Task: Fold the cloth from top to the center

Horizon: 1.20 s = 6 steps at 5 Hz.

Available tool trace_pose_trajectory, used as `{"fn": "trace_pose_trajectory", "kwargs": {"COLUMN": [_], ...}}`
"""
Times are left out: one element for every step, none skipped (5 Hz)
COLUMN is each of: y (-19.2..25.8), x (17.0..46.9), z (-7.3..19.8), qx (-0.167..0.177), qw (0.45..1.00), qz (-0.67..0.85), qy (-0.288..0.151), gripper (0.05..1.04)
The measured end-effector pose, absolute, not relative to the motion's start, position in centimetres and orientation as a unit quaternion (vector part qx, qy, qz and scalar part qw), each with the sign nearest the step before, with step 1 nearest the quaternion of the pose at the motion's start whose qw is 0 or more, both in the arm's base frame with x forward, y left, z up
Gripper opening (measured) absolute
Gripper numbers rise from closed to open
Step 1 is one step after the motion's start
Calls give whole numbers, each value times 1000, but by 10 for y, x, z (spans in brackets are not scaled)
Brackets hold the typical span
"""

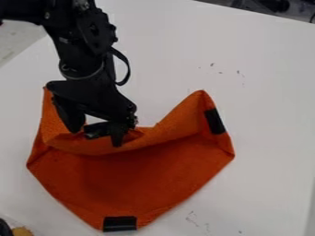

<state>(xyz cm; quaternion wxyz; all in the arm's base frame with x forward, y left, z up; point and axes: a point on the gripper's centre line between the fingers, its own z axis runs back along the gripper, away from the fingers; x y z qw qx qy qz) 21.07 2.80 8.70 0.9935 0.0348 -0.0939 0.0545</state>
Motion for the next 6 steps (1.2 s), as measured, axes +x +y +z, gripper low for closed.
{"fn": "trace_pose_trajectory", "kwargs": {"y": [31, 31, 31, 31, 31, 31], "x": [222, 220, 220, 220, 220, 220], "z": [88, 88, 88, 88, 88, 88], "qx": [41, 41, 41, 41, 41, 41], "qw": [996, 996, 996, 996, 996, 996], "qz": [48, 48, 49, 49, 49, 49], "qy": [-64, -60, -59, -60, -59, -59], "gripper": [1000, 1000, 1000, 1000, 1000, 1000]}}
